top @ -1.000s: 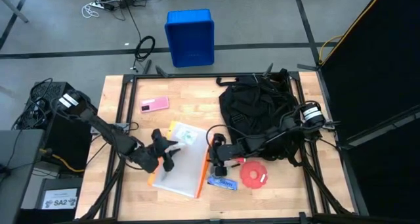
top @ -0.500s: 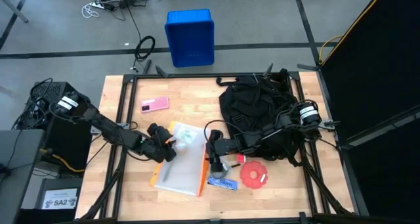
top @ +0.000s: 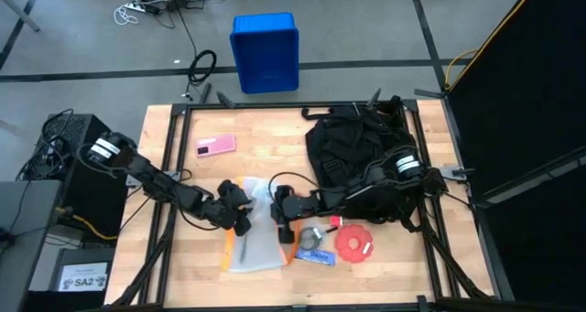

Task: Unpack backpack
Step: Remove the scented candle from the zip bag

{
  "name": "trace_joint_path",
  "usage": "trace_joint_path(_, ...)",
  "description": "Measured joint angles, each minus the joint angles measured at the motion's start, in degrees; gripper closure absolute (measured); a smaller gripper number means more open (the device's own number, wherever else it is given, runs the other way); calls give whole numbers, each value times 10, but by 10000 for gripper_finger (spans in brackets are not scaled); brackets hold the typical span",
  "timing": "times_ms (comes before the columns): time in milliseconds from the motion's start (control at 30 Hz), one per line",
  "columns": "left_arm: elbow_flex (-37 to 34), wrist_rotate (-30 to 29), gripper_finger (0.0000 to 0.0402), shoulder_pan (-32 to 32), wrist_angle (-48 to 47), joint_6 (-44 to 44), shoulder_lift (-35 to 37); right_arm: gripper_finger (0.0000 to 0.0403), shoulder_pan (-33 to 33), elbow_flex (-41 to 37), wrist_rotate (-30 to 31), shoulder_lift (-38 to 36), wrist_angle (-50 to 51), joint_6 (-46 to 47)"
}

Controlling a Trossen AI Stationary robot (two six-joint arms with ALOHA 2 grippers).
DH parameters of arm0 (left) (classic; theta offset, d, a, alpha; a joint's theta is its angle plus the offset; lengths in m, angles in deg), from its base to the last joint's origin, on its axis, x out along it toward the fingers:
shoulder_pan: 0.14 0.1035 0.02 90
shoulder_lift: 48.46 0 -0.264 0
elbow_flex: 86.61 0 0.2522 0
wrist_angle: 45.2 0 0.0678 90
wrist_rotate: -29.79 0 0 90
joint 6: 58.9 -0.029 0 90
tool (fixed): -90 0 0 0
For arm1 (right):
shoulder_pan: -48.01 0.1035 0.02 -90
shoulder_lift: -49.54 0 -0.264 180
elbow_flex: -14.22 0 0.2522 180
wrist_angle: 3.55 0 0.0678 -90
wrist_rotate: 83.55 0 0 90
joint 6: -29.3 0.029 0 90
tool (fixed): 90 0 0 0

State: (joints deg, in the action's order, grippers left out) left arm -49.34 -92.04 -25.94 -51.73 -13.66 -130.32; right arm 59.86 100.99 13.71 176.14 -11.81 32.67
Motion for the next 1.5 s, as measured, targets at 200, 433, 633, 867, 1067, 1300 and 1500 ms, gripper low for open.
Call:
trace_joint_path(200,0,2,300,0,28,-10,-17,50,-2,45,4,29,40,8)
trace_joint_path(433,0,7,300,-1,43,-16,-23,128,-11,51,7,34,44,21)
trace_joint_path(633,1,12,300,-2,33,-30,-23,141,-11,51,5,24,62,21)
trace_joint_path(867,1,14,300,-9,-6,-29,-22,141,4,48,6,-29,197,30)
trace_joint_path(1067,2,12,300,-14,-23,-9,-21,141,44,48,19,-73,281,30)
trace_joint_path(1300,2,13,300,-14,-23,-6,-21,141,96,48,92,-122,413,64)
trace_joint_path(1500,2,14,300,-14,-23,0,-22,141,121,38,136,-168,463,86)
